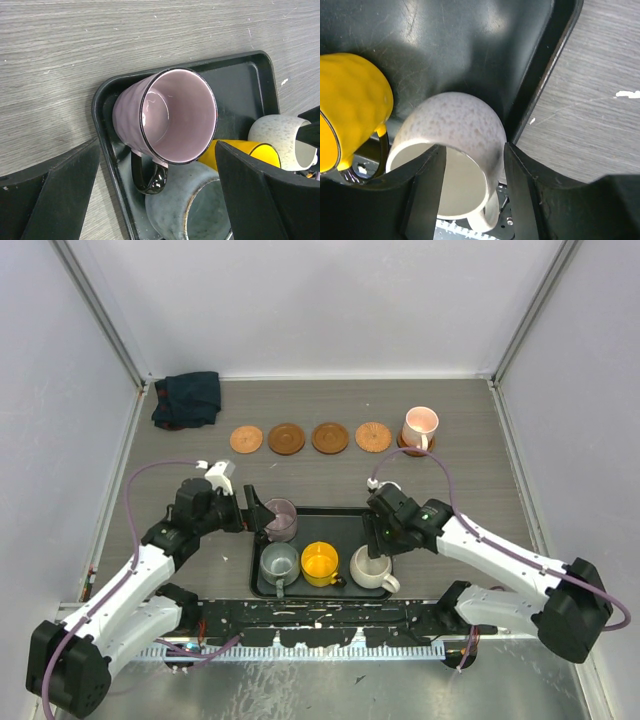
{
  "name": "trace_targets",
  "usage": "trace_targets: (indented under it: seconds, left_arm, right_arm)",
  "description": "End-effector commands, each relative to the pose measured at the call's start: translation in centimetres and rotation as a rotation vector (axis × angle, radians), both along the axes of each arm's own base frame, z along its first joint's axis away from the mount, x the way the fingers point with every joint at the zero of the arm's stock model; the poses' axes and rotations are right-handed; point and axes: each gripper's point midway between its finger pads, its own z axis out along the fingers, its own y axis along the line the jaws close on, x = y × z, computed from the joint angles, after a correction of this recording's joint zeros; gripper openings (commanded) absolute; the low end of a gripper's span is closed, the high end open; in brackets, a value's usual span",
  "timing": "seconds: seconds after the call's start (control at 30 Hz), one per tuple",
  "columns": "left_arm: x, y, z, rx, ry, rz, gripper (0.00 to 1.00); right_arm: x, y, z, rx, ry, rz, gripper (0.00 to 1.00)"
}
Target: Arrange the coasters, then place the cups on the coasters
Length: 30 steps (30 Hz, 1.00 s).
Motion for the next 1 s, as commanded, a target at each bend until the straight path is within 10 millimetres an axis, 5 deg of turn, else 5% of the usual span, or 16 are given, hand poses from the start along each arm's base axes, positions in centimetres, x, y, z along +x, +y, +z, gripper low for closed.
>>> trace_targets:
  seconds: [0.0,0.67,0.97]
  left_arm:
    - [0.0,-0.5,0.9,-0.033,-0.026,-0.012,0.98]
    - [0.8,-0.8,0.2,-0.032,-0.019,-0.011,0.98]
    - [1.0,-1.1,0.2,-0.036,-0.021,-0.019,0.98]
  right_arm:
    - [1.7,1.7,0.1,0.037,-0.058,-0.011,0.53]
    - [9.5,3.6,2.2,-0.060,-0.335,-0.109,0.43]
    - [10.0,4.0,4.7,-0.003,-0.387,-0.118,0.67]
